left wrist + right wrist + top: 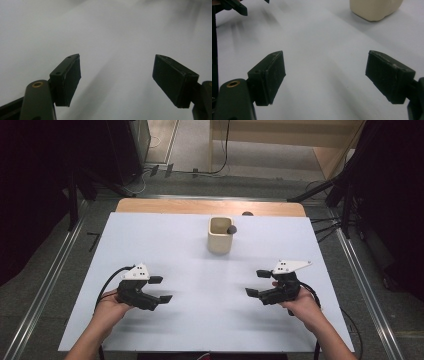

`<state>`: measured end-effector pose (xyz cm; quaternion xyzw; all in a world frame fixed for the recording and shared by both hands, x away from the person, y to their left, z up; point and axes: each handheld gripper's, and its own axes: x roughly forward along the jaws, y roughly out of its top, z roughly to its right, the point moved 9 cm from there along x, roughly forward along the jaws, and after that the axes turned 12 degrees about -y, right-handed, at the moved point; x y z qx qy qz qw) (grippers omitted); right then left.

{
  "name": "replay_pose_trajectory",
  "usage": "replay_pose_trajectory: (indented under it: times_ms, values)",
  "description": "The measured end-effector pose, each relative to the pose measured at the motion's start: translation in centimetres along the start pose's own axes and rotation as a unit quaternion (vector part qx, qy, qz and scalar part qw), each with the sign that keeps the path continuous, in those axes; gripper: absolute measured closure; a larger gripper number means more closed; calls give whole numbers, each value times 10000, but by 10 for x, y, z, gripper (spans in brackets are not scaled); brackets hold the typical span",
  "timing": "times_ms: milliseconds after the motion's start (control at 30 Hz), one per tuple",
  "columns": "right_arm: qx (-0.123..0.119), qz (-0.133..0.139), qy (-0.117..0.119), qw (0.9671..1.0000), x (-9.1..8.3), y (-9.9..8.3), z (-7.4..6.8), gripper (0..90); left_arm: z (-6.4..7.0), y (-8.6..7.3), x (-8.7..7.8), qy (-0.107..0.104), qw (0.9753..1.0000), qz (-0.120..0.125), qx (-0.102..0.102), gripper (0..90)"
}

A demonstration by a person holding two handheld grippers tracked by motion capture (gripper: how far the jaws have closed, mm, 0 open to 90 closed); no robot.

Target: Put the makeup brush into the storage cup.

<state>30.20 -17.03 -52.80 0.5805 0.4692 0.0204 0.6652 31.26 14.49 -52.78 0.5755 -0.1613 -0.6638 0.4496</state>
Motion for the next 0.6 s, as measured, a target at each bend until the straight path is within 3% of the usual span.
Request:
replay_pose_trajectory:
  times_ms: [600]
  values:
    - [-37,-19,29,10000,0,-1,-1,173,0,0,0,1,10000,-2,-10,233]
